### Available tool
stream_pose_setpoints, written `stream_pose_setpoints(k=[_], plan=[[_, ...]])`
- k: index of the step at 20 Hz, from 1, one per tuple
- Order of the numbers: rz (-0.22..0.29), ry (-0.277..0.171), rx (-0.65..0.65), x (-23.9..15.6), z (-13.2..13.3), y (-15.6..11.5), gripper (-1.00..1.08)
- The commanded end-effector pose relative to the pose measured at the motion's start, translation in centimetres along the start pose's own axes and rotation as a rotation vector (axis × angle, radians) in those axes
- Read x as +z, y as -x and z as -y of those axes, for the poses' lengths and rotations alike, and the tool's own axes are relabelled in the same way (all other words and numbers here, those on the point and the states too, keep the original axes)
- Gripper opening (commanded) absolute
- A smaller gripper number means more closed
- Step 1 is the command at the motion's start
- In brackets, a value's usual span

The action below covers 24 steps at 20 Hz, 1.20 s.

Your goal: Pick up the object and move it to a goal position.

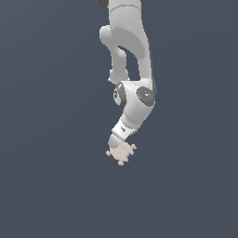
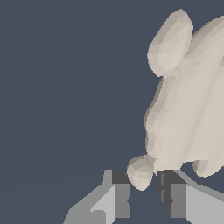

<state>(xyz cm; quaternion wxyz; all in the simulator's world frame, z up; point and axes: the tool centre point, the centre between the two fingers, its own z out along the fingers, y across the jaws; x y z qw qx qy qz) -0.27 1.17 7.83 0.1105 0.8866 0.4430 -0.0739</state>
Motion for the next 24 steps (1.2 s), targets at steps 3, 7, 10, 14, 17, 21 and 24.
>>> stream_pose_setpoints(k=[3, 7, 10, 14, 17, 21, 24], plan=[[0.000, 0.000, 0.001, -0.9, -3.8, 4.4, -1.00], [0.000, 0.001, 0.001, -1.5, -6.7, 7.7, -1.00], [0.000, 0.001, 0.001, -1.9, -8.5, 9.5, -1.00], [0.000, 0.001, 0.001, -2.3, -10.1, 11.1, -1.00], [0.000, 0.001, 0.001, -2.4, -10.8, 11.8, -1.00], [0.000, 0.001, 0.001, -2.5, -11.1, 12.0, -1.00], [0.000, 0.001, 0.001, -2.4, -11.0, 11.8, -1.00]])
